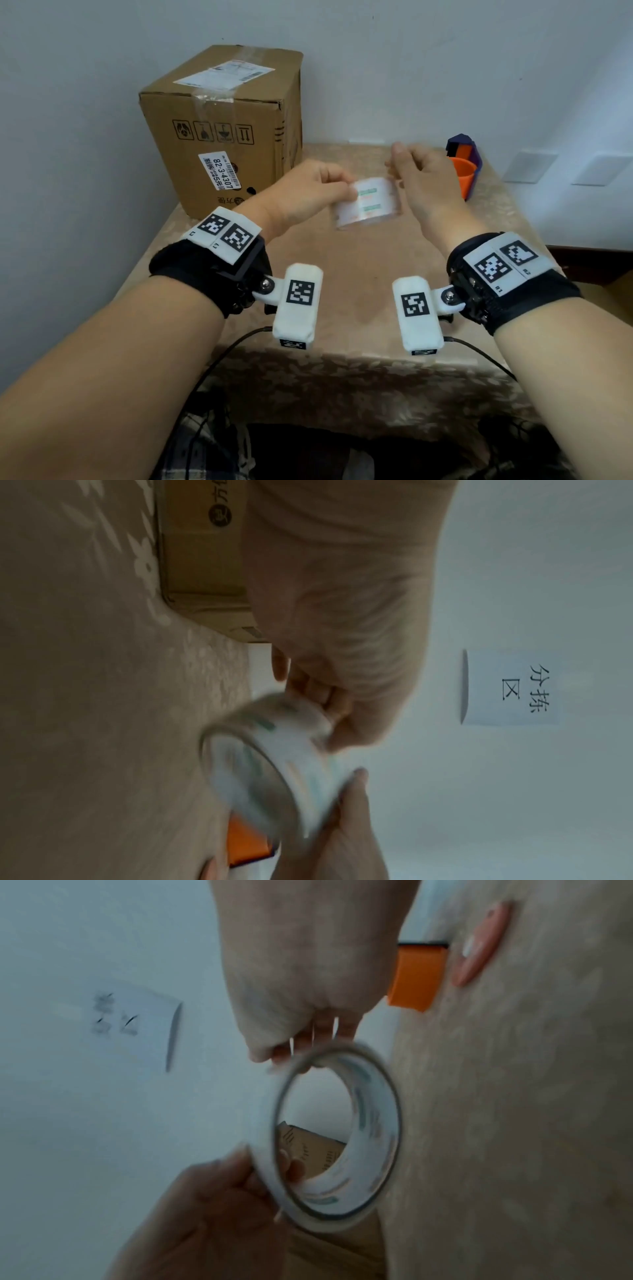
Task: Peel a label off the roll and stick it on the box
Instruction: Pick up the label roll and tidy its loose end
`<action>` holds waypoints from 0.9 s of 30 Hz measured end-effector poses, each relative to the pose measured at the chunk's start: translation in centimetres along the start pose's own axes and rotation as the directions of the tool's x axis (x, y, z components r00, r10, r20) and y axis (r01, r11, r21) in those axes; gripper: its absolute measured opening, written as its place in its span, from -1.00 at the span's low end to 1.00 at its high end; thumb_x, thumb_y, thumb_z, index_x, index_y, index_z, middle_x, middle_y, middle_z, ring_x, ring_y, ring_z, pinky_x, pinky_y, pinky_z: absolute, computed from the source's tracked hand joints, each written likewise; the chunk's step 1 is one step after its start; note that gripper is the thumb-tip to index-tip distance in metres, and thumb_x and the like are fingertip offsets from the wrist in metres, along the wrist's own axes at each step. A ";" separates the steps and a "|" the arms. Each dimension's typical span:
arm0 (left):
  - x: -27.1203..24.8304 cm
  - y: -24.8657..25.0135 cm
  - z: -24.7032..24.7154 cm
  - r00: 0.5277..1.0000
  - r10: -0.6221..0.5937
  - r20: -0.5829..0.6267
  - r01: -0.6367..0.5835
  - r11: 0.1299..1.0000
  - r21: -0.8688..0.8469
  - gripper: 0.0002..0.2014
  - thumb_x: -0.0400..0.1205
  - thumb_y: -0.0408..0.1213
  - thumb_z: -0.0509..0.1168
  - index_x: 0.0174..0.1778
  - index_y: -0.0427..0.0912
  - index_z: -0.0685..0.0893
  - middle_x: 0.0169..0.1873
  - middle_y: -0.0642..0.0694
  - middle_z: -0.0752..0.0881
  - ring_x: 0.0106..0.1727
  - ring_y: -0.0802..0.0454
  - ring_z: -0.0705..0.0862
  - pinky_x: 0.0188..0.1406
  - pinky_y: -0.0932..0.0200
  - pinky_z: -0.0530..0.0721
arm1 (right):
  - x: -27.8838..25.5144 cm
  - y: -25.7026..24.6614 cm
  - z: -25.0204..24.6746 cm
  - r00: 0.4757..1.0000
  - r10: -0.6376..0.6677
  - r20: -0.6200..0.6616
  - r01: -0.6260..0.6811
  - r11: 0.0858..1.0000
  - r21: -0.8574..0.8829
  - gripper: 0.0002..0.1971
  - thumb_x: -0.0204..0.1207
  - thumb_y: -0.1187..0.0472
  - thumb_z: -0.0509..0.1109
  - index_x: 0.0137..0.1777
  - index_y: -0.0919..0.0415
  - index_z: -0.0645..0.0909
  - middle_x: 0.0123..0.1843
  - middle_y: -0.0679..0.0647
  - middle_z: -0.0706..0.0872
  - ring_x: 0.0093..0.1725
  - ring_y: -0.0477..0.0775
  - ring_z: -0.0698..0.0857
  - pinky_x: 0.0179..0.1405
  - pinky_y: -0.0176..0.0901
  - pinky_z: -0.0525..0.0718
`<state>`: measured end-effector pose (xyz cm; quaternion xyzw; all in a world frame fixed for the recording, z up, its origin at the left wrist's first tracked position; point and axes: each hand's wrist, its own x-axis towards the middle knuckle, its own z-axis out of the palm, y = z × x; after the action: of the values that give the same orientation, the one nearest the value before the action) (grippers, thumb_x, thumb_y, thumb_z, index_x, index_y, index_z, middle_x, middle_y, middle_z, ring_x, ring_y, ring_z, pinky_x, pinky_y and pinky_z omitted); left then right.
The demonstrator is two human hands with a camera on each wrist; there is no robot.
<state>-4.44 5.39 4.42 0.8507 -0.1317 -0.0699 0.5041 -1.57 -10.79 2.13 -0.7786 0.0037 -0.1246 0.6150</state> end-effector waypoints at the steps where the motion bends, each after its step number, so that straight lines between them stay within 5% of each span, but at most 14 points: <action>1: 0.0 -0.1 0.1 1.000 -0.003 -0.016 0.003 1.000 0.007 -0.80 0.66 -0.43 0.21 0.11 -0.44 0.66 -0.44 0.06 0.60 -0.78 0.43 0.46 -0.76 0.59 0.31 | -0.1 0.1 0.0 0.999 -0.036 0.013 0.037 0.999 -0.029 -0.73 0.67 0.12 0.19 -0.03 0.24 0.69 -0.24 -0.13 0.63 -0.30 -0.33 0.58 -0.24 -0.57 0.56; 3: 0.2 -0.3 0.1 0.998 -0.008 -0.068 0.010 1.000 0.028 -0.78 0.67 -0.41 0.22 0.14 -0.46 0.65 -0.38 0.00 0.58 -0.80 0.41 0.46 -0.80 0.64 0.27 | -0.1 0.2 0.1 0.996 -0.029 0.080 0.033 0.998 -0.049 -0.72 0.67 0.17 0.19 0.14 0.31 0.67 -0.14 -0.09 0.68 -0.17 -0.24 0.64 -0.06 -0.44 0.65; 7: 0.6 -0.6 0.0 0.994 0.014 -0.112 -0.006 0.997 0.076 -0.77 0.69 -0.36 0.21 0.16 -0.38 0.66 -0.36 0.01 0.58 -0.81 0.44 0.44 -0.82 0.63 0.26 | -0.3 0.1 0.3 0.977 -0.081 0.197 0.124 0.969 -0.212 -0.78 0.58 0.14 0.27 0.04 0.13 0.75 0.01 0.13 0.79 0.09 0.14 0.74 0.29 0.07 0.65; 9: 0.7 -0.6 0.1 0.991 0.024 -0.129 -0.009 0.993 0.114 -0.77 0.69 -0.33 0.21 0.14 -0.35 0.68 -0.35 -0.01 0.60 -0.81 0.45 0.44 -0.82 0.63 0.25 | -0.7 -0.2 0.4 0.971 -0.089 0.223 0.151 0.948 -0.279 -0.76 0.58 0.19 0.29 0.15 0.13 0.73 0.03 0.02 0.74 0.11 0.00 0.69 0.32 -0.11 0.57; 11: 0.9 -0.8 0.2 0.989 0.037 -0.146 -0.008 0.981 0.192 -0.77 0.67 -0.26 0.24 0.13 -0.29 0.70 -0.27 -0.04 0.64 -0.79 0.48 0.44 -0.82 0.61 0.26 | -0.7 -0.3 0.6 0.970 -0.108 0.219 0.180 0.923 -0.341 -0.74 0.59 0.25 0.29 0.22 0.21 0.69 0.03 0.00 0.71 0.08 -0.06 0.65 0.14 -0.26 0.55; 13: 1.1 -1.0 0.3 0.987 0.036 -0.159 0.007 0.966 0.259 -0.76 0.66 -0.15 0.25 0.10 -0.18 0.72 -0.22 -0.01 0.66 -0.73 0.42 0.48 -0.76 0.49 0.33 | -0.7 -0.3 1.1 0.972 -0.125 0.197 0.190 0.913 -0.361 -0.74 0.57 0.25 0.31 0.21 0.24 0.69 0.09 0.08 0.77 0.11 0.03 0.70 0.14 -0.19 0.58; 16: 1.4 -1.1 0.6 0.986 0.041 -0.163 0.015 0.946 0.325 -0.75 0.65 -0.10 0.24 0.06 -0.13 0.74 -0.22 0.02 0.69 -0.50 0.28 0.49 -0.42 0.17 0.47 | -0.8 -0.2 1.5 0.981 -0.148 0.128 0.187 0.906 -0.381 -0.77 0.53 0.24 0.36 0.12 0.27 0.73 0.06 0.20 0.80 0.08 0.12 0.74 0.20 0.02 0.65; 19: 1.5 -1.0 0.8 0.987 0.051 -0.153 0.005 0.939 0.345 -0.77 0.62 -0.11 0.25 0.00 -0.11 0.75 -0.14 -0.04 0.77 -0.09 -0.03 0.69 0.17 -0.15 0.60 | -0.7 0.0 1.3 0.981 -0.179 0.079 0.196 0.904 -0.380 -0.84 0.50 0.27 0.36 -0.01 0.27 0.75 -0.09 0.17 0.80 -0.06 0.08 0.72 0.08 0.01 0.66; 20: 1.5 -1.0 0.8 0.987 0.049 -0.151 0.005 0.941 0.338 -0.78 0.61 -0.11 0.25 0.00 -0.10 0.75 -0.12 -0.06 0.78 -0.01 -0.07 0.70 0.23 -0.15 0.59 | -0.7 -0.1 1.2 0.978 -0.192 0.077 0.206 0.894 -0.397 -0.85 0.50 0.28 0.36 -0.03 0.27 0.75 -0.12 0.15 0.79 -0.08 0.09 0.71 0.05 0.00 0.66; 23: 1.5 -1.0 0.7 0.989 0.048 -0.139 -0.006 0.959 0.285 -0.80 0.64 -0.17 0.26 0.05 -0.14 0.73 -0.18 -0.03 0.73 -0.21 0.19 0.69 -0.13 0.21 0.63 | -0.7 0.1 1.2 0.968 -0.223 0.111 0.249 0.869 -0.427 -0.86 0.51 0.28 0.33 -0.07 0.29 0.70 -0.19 0.13 0.72 -0.12 0.13 0.69 0.00 0.07 0.66; 25: 1.5 -0.8 0.6 0.990 0.059 -0.131 -0.025 0.968 0.249 -0.80 0.67 -0.22 0.25 0.07 -0.22 0.71 -0.27 -0.01 0.66 -0.57 0.41 0.59 -0.58 0.52 0.47 | -0.6 0.2 1.1 0.961 -0.234 0.148 0.275 0.863 -0.425 -0.86 0.53 0.28 0.30 -0.06 0.30 0.67 -0.21 0.11 0.68 -0.13 0.16 0.68 0.00 0.14 0.66; 27: 1.4 -0.8 0.5 0.989 0.052 -0.139 -0.020 0.974 0.224 -0.78 0.68 -0.26 0.24 0.09 -0.29 0.69 -0.30 -0.04 0.63 -0.77 0.45 0.47 -0.82 0.60 0.26 | -0.5 0.3 0.9 0.950 -0.240 0.202 0.305 0.857 -0.416 -0.88 0.55 0.28 0.27 -0.07 0.27 0.64 -0.20 0.13 0.67 -0.13 0.19 0.67 0.01 0.19 0.64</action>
<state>-3.05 4.93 3.55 0.9020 -0.1174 0.0159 0.4152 -1.82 -9.91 1.55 -0.8972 -0.1227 -0.1500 0.3968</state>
